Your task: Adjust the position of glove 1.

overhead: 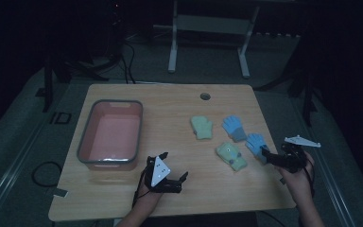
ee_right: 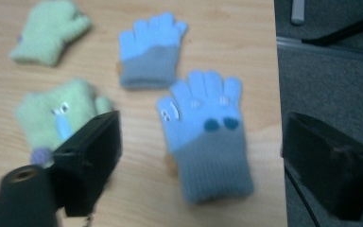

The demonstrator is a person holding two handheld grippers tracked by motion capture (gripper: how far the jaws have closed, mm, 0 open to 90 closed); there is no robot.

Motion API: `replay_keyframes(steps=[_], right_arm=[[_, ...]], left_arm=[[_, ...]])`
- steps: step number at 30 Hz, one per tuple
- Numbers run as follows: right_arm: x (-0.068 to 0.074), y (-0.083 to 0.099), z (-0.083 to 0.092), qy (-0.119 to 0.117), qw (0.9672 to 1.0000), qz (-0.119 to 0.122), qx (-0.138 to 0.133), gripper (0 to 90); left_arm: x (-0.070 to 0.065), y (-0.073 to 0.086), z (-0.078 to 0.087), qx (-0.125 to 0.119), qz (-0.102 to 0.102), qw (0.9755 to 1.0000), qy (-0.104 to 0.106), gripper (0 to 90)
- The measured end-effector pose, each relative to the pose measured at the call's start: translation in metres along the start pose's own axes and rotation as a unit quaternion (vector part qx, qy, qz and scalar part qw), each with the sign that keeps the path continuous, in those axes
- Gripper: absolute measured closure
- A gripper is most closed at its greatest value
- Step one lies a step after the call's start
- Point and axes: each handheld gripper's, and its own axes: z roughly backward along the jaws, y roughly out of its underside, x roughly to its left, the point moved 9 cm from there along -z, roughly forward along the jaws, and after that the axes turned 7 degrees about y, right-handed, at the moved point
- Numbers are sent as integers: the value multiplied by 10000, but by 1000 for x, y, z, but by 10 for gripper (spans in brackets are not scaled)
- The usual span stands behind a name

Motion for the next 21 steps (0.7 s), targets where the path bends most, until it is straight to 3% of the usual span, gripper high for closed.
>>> replay_keyframes(steps=[10,14,21], right_arm=[[17,-32,7,-233,9994,157,-185,132],[24,-42,7,-86,9983,551,-190,148],[38,-56,6,-365,9978,494,-253,172]], left_arm=[[-1,0,0,7,-14,10000,-2,18],[0,0,0,-1,34,10000,17,18],[-1,0,0,8,-14,10000,19,18]])
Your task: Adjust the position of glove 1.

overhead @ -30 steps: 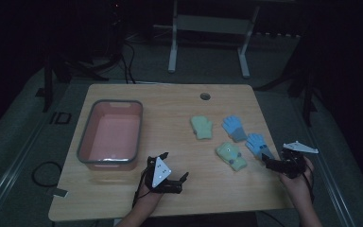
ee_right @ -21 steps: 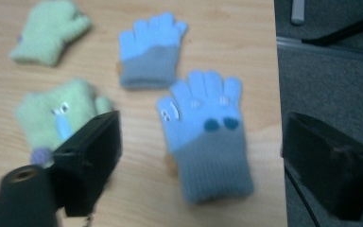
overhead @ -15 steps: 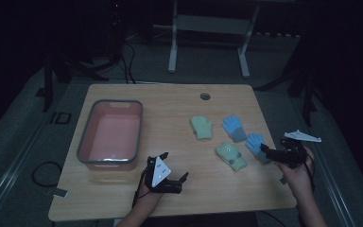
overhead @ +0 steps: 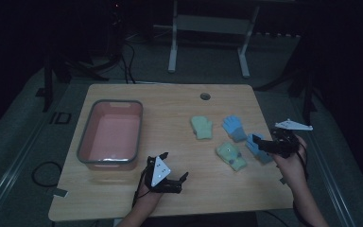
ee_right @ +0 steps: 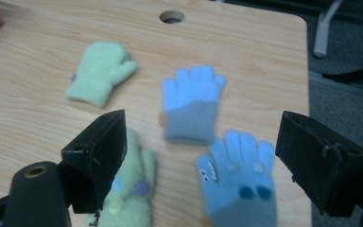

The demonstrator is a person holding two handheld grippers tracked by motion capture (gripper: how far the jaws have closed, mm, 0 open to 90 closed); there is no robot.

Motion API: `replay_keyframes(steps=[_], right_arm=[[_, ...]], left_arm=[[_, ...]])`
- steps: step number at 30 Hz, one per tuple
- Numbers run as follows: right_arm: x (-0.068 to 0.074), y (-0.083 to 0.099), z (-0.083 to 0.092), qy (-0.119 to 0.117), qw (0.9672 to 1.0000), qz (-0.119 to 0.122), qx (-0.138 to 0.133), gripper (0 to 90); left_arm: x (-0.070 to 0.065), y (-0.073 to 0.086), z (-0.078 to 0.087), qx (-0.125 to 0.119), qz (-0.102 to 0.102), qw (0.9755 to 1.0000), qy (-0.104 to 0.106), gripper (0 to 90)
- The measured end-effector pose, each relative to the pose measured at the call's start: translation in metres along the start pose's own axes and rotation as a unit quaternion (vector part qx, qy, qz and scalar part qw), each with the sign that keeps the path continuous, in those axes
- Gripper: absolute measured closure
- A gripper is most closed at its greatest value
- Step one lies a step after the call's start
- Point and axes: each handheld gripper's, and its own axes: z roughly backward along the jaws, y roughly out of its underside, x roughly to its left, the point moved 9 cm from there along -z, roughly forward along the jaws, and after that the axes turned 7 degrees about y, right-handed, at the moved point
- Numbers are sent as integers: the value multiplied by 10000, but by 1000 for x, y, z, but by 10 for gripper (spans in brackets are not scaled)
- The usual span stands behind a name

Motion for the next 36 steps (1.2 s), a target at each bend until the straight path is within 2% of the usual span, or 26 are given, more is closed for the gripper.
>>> replay_keyframes(steps=[3,6,9,13,17,19,25,26,29,36], right_arm=[[12,-10,-4,-136,9999,75,-38,141],[15,-12,-5,-165,9998,101,-54,138],[28,-22,-10,-392,9990,182,-118,124],[36,-27,-12,-504,9984,212,-117,112],[45,-32,-18,-580,9981,199,6,113],[49,-35,-21,-590,9979,277,-6,115],[60,-44,-31,-620,9970,468,-36,176],[64,-48,-35,-647,9967,495,-47,208],[67,-51,-40,-624,9965,558,-65,218],[85,-56,-60,-815,9947,604,139,260]], left_arm=[[1,0,0,5,27,10000,9,18],[1,0,0,-2,65,10000,21,18],[0,0,0,9,16,10000,7,18],[0,0,0,21,-10,10000,11,18],[0,0,0,13,27,10000,19,18],[0,0,0,10,43,10000,19,18],[0,0,-1,18,33,10000,16,18],[0,0,-1,18,27,10000,19,18],[0,0,-1,17,17,10000,17,18],[-1,0,-1,15,10,10000,56,18]])
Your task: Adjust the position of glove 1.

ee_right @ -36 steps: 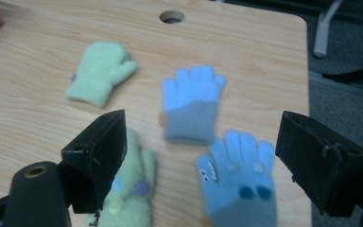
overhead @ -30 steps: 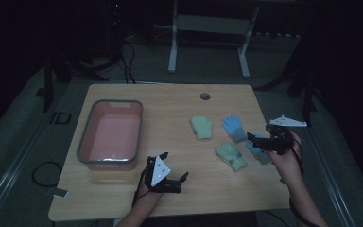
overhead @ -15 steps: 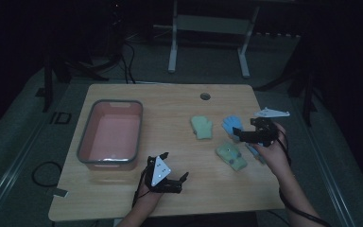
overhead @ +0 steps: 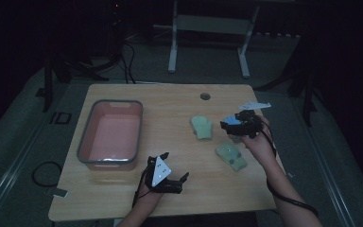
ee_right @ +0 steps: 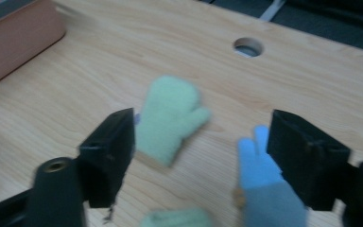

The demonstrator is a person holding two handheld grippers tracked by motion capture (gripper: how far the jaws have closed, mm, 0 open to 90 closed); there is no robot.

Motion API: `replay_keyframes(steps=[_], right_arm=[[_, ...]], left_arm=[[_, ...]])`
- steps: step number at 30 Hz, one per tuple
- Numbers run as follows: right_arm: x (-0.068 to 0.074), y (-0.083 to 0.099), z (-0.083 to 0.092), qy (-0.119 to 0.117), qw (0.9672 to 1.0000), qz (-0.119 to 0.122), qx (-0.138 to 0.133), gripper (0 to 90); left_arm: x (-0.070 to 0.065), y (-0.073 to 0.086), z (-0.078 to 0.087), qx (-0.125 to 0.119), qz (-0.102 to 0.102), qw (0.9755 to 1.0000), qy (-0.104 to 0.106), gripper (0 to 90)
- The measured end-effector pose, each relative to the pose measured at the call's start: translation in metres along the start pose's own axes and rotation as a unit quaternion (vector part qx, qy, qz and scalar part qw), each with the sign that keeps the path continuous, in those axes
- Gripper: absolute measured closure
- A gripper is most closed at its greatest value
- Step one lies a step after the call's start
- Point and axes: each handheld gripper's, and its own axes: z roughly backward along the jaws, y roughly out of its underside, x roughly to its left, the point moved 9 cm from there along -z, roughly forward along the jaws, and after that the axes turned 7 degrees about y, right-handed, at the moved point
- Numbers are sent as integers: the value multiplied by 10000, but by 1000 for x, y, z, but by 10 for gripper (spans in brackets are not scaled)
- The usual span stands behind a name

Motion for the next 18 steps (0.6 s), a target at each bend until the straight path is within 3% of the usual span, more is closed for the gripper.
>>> replay_keyframes(steps=[10,13,18], right_arm=[[22,-6,-39,-45,9995,279,105,367],[26,-6,-51,-94,9992,362,166,443],[34,-6,-75,-218,9984,443,284,485]], left_arm=[[-1,0,0,-6,-33,10000,45,18],[-2,0,0,-7,-56,10000,45,18],[-2,0,0,-11,-60,10000,52,18]])
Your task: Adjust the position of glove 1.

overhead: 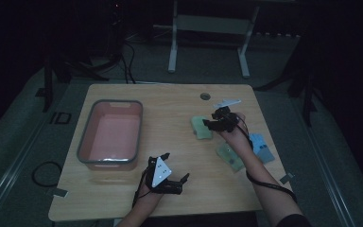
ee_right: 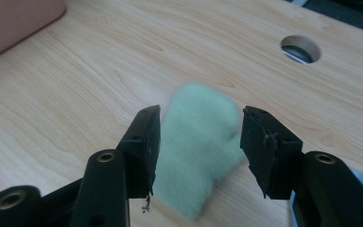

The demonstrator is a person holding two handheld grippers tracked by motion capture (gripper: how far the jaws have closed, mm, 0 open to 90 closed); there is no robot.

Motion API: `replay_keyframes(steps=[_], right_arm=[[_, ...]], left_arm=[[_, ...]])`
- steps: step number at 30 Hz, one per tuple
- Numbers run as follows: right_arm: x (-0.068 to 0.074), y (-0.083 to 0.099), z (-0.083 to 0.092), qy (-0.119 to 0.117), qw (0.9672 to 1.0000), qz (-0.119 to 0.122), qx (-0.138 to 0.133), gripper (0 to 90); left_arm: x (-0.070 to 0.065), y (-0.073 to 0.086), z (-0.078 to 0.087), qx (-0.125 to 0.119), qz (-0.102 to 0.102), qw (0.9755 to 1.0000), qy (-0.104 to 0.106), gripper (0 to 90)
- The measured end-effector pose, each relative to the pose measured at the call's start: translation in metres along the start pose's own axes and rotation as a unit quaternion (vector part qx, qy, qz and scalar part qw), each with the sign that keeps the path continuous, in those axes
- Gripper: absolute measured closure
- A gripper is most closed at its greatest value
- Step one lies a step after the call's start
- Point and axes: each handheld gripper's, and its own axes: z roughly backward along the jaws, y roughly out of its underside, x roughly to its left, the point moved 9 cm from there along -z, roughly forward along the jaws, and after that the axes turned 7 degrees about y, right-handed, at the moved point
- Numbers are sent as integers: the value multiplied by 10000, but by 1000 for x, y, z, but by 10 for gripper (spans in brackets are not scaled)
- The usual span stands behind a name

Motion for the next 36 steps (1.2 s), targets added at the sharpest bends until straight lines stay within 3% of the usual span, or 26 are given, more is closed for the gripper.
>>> replay_keyframes(steps=[6,11,19,21,23,28,32,36], right_arm=[[5,5,-34,-96,9995,130,269,527],[2,10,-54,17,9990,313,327,533],[-2,19,-74,26,9983,310,496,548],[-1,21,-76,59,9982,359,475,587],[1,23,-76,16,9985,241,486,690],[4,23,-76,14,9987,91,509,811],[5,20,-73,105,9984,-171,534,851],[9,11,-55,140,9982,-344,468,853]], left_arm=[[0,0,0,-5,9,10000,10,18],[0,0,0,-11,29,10000,31,18],[0,0,0,-11,31,10000,38,18],[0,0,0,-10,29,10000,34,18],[0,0,0,-7,21,10000,31,18],[-1,0,0,2,1,10000,20,18],[0,0,0,-8,33,10000,31,18],[0,0,0,-10,45,10000,29,18]])
